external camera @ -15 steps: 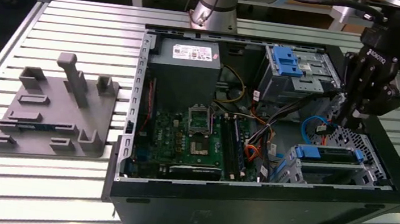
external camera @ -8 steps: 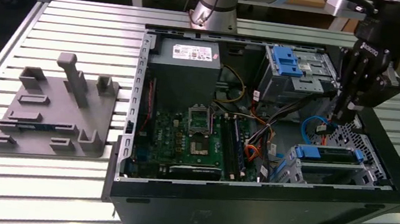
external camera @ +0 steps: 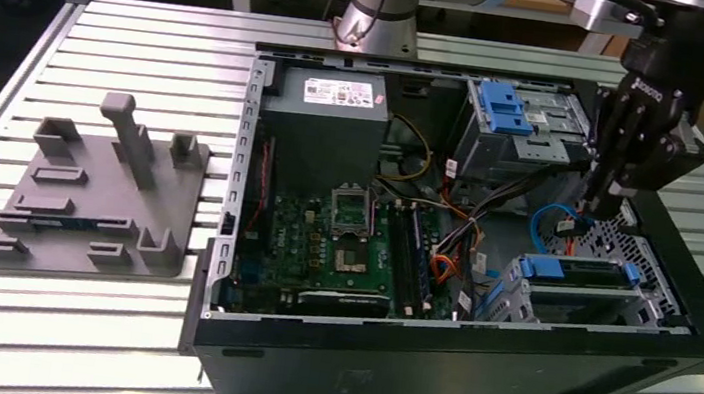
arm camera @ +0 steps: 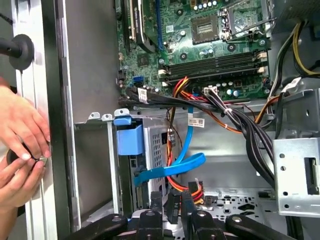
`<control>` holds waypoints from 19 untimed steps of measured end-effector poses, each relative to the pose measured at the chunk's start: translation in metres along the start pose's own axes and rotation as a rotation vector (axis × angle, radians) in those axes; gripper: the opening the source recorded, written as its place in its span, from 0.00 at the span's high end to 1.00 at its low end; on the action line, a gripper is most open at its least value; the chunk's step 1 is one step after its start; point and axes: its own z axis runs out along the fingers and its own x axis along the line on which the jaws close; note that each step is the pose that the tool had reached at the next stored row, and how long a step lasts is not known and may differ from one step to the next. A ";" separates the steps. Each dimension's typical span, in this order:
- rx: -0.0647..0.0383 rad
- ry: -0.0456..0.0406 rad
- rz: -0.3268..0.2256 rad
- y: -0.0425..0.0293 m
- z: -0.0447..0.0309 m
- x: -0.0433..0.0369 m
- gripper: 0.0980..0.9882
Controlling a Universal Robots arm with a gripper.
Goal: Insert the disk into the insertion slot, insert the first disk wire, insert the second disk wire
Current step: 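Insert the first disk wire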
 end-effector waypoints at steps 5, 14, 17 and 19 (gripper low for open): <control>0.004 0.0425 0.001 0.0010 -0.0018 -0.0131 0.78; 0.011 0.1129 0.004 0.0015 0.0018 -0.0225 0.78; 0.013 0.1260 0.004 0.0010 0.0021 -0.0232 0.78; 0.015 0.1503 0.005 0.0010 0.0023 -0.0247 0.78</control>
